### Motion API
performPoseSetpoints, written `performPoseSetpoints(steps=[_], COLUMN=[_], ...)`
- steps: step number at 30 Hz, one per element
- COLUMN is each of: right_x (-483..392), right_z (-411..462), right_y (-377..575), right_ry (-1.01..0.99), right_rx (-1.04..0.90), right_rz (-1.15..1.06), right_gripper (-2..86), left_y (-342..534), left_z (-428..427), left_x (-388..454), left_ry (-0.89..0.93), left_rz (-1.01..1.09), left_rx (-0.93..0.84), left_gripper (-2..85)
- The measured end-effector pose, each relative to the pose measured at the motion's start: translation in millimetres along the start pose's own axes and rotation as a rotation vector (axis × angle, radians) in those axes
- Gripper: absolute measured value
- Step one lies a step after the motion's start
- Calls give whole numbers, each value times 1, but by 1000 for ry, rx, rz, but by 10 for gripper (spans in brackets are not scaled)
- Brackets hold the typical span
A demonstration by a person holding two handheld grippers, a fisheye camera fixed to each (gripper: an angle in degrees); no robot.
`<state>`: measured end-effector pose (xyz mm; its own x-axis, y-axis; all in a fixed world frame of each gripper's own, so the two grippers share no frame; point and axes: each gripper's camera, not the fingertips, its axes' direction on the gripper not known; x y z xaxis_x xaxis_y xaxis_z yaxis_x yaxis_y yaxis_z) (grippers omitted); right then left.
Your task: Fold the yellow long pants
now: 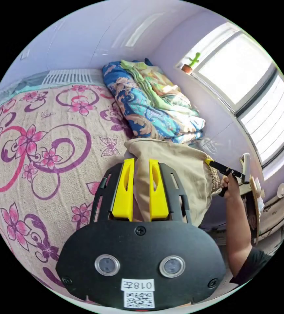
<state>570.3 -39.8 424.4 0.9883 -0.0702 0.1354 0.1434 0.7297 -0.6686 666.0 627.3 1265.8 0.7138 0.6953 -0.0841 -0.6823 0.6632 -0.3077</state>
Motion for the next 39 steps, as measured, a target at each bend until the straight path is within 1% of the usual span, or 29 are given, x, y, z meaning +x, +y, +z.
performPoseSetpoints(steps=[1, 2, 5, 7, 8, 9, 10, 11, 12, 14, 15, 17, 18, 20, 21, 22, 23, 24, 25, 26, 27, 28, 30, 31, 33, 34, 36, 38, 39], right_x=[-1, -7, -36, -51, -57, -58, -61, -64, -67, -90, -97, -130, -140, -181, -191, -209, -227, -236, -255, -275, -285, -306, -342, -369, -417, -450, -499, -564, -581], right_z=[-12, -31, -65, -57, -39, -26, 4, 41, 57, 75, 73, 42, 32, -2, -7, -14, -15, -13, -4, 9, 16, 32, 59, 78, 107, 124, 146, 174, 182], right_y=[3, 13, 56, 79, 89, 93, 102, 109, 114, 126, 127, 138, 142, 161, 165, 171, 177, 181, 189, 197, 201, 210, 220, 224, 226, 225, 221, 212, 209], right_ry=[21, 34, 29, -59, -112, -104, 0, 178, 245, 426, 453, 466, 449, 287, 221, 69, -87, -158, -286, -375, -407, -463, -572, -650, -763, -833, -892, -915, -919], right_rx=[28, 103, 311, 331, 294, 261, 188, 82, 42, 69, 86, 289, 352, 566, 591, 609, 609, 603, 577, 540, 523, 484, 399, 331, 203, 131, 57, 20, 17], right_rz=[-1, -3, -28, -50, -44, -30, -1, 8, -8, -68, -78, -108, -121, -188, -211, -262, -301, -317, -357, -381, -387, -403, -467, -516, -599, -659, -725, -803, -818], right_gripper=[161, 145, 117, 101, 89, 75, 47, 41, 38, 36, 37, 51, 55, 63, 63, 56, 46, 39, 28, 20, 17, 10, 4, 2, 2, 2, 5, 16, 20], left_y=[7, 27, 86, 114, 125, 132, 133, 134, 132, 129, 130, 140, 150, 170, 188, 198, 222, 248, 262, 291, 321, 336, 401, 419, 488, 504, 569, 611, 637], left_z=[-8, -19, -19, -1, 14, 29, 34, 39, 43, 39, 22, -17, -43, -84, -113, -129, -160, -193, -209, -241, -271, -286, -348, -364, -426, -440, -487, -503, -503], left_x=[2, 9, 25, 22, 14, 2, -4, -13, -18, -27, -35, -51, -66, -94, -117, -130, -158, -188, -203, -236, -269, -287, -356, -373, -430, -441, -477, -502, -519], left_ry=[17, 65, 147, 163, 158, 174, 191, 212, 230, 262, 308, 404, 458, 516, 511, 498, 447, 360, 307, 193, 71, 5, -205, -237, -348, -372, -451, -455, -389], left_rz=[27, 78, 144, 125, 92, 48, 25, 8, 15, 12, 15, 46, 66, 99, 113, 118, 126, 128, 128, 119, 111, 103, -17, -55, -213, -250, -363, -444, -489], left_rx=[27, 55, 26, -44, -88, -138, -156, -177, -217, -272, -225, -95, -29, 59, 107, 135, 197, 257, 286, 340, 371, 378, 445, 480, 614, 650, 793, 869, 940], left_gripper=[63, 52, 16, 0, -4, -6, -7, -8, -9, -9, -9, -9, -9, -8, -7, -6, -4, 1, 4, 18, 29, 33, 43, 44, 50, 51, 50, 50, 51])
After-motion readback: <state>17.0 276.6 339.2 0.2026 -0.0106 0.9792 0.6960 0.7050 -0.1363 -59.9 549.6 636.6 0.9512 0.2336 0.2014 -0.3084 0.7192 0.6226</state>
